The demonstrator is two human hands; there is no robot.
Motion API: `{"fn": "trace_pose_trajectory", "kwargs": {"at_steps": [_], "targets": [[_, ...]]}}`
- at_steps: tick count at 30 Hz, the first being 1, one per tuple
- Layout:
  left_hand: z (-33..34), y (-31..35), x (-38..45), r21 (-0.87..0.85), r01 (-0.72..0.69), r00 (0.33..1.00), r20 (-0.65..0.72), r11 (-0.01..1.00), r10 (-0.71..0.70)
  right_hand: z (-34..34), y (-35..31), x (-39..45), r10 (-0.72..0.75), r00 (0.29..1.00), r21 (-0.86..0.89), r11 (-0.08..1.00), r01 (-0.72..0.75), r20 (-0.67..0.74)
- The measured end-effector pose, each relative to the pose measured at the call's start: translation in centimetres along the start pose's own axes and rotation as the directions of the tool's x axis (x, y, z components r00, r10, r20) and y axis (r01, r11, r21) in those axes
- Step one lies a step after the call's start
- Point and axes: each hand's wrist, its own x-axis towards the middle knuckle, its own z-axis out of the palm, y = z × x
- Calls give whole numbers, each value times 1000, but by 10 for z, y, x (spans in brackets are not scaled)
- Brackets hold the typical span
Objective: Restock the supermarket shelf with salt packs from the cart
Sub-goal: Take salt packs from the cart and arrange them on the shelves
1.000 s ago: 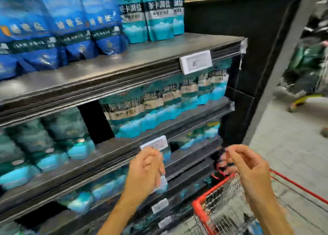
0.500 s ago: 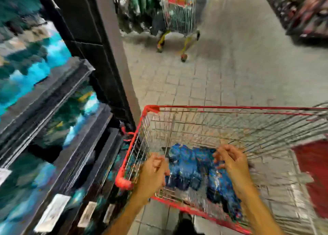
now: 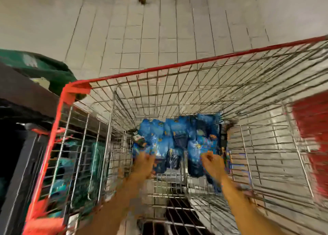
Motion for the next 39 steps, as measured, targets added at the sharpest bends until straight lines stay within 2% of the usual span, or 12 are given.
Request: {"fn": "trace_pose_trajectory", "kwargs": {"at_steps": [2, 5, 13, 15, 18, 23, 26, 30, 33, 36, 39], "targets": [[15, -28, 31, 64, 80, 997, -20, 995, -78, 21, 24, 22, 2, 1000, -72, 997, 1, 31], [29, -70, 72, 111, 169, 983, -87, 979, -160, 65, 56, 52, 49, 994, -88, 995, -40, 100], [43, -150, 157, 270, 121, 968, -245, 955, -53, 182, 84, 106, 154, 965, -124, 984, -130, 213], [46, -164, 172, 233, 110, 965, -260, 966, -47, 203, 88, 115, 132, 977, -174, 979, -102, 169], [50, -175, 179, 230, 86, 958, -287, 969, -17, 220, 90, 120, 59, 998, -229, 972, -51, 28], [58, -180, 172, 366, 242, 925, -367, 899, -100, 239, 84, 130, -16, 993, -215, 977, -10, -119], [60, -184, 172, 192, 196, 929, -351, 962, -119, 245, 81, 135, -63, 985, -244, 969, 23, -160], [53, -195, 174, 18, 164, 949, -275, 986, -152, 237, 69, 162, -263, 963, -525, 828, 196, -55], [48, -200, 179, -48, 129, 962, -235, 991, -136, 227, 52, 195, -249, 962, -683, 684, 255, 109], [46, -205, 181, -74, 123, 975, -177, 990, -134, 217, 45, 214, -194, 953, -726, 618, 303, 233], [41, -211, 181, -81, 175, 975, -126, 981, -184, 209, 47, 212, -283, 890, -728, 511, 456, 358]]}}
